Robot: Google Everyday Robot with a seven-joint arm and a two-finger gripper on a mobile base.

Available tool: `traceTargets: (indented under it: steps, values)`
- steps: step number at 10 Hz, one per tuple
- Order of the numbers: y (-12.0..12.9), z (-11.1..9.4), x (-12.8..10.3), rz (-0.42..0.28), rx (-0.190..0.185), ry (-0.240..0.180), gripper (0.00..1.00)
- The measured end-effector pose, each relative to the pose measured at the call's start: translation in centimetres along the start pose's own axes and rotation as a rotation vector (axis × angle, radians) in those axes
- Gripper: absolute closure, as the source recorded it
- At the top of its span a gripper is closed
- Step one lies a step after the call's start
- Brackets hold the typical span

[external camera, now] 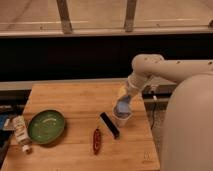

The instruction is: Place the white sponge in the ceramic cup

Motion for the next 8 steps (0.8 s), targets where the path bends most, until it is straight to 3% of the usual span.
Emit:
traceTargets:
  steps: [4,8]
  values:
    - [0.3,0.8,0.1,0.0,-0.015,-0.017,1.0]
    - [1.1,2.0,-0.8,-0.04,0.061,-0.022,1.0]
